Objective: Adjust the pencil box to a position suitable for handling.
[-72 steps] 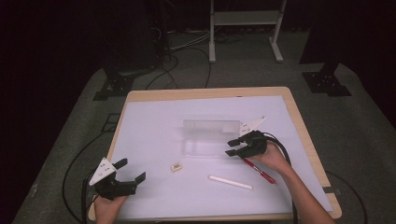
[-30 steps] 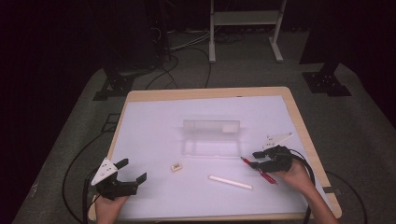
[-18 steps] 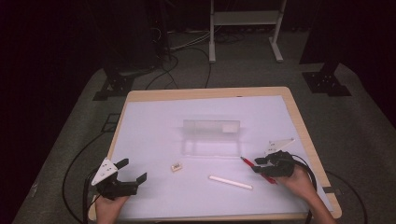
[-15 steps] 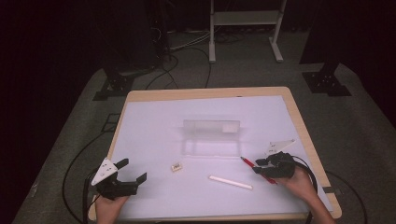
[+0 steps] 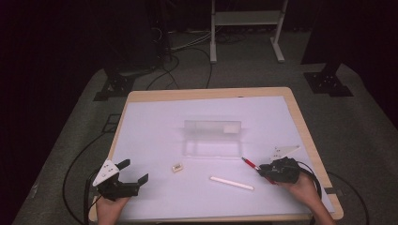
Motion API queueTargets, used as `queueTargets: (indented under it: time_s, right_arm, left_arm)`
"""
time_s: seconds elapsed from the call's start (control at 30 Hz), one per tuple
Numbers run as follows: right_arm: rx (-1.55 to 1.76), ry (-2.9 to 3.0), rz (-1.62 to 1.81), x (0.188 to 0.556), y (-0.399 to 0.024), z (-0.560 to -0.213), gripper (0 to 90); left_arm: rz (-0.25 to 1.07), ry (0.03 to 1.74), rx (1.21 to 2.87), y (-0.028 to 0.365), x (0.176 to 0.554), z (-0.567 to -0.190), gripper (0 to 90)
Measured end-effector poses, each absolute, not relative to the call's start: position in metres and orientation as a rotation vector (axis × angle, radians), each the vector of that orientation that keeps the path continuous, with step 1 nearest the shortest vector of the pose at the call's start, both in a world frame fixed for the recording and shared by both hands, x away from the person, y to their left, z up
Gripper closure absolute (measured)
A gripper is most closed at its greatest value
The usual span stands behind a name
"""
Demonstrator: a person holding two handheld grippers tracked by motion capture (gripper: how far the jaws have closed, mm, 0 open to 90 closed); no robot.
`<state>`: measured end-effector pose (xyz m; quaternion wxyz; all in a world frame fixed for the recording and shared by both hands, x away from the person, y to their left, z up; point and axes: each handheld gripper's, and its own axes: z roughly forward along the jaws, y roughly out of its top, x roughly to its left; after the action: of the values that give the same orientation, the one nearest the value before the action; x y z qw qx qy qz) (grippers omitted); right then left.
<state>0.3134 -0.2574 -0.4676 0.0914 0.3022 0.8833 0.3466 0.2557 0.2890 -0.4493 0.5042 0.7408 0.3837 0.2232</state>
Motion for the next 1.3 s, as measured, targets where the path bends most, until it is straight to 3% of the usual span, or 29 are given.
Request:
queueTargets:
  time_s: [0.23, 0.8, 1.3]
  right_arm:
    - [0.901, 2.617, 1.023, 0.312, -0.258, -0.468, 77.7]
    - [0.933, 2.629, 1.076, 0.314, -0.263, -0.467, 78.7]
    - [0.924, 2.62, 1.145, 0.313, -0.273, -0.441, 78.7]
  left_arm:
    - [0.541, 0.928, 1.79, 0.29, 0.256, -0.449, 4.0]
    - [0.543, 0.928, 1.793, 0.291, 0.255, -0.45, 3.9]
    - [0.533, 0.918, 1.806, 0.291, 0.258, -0.451, 3.9]
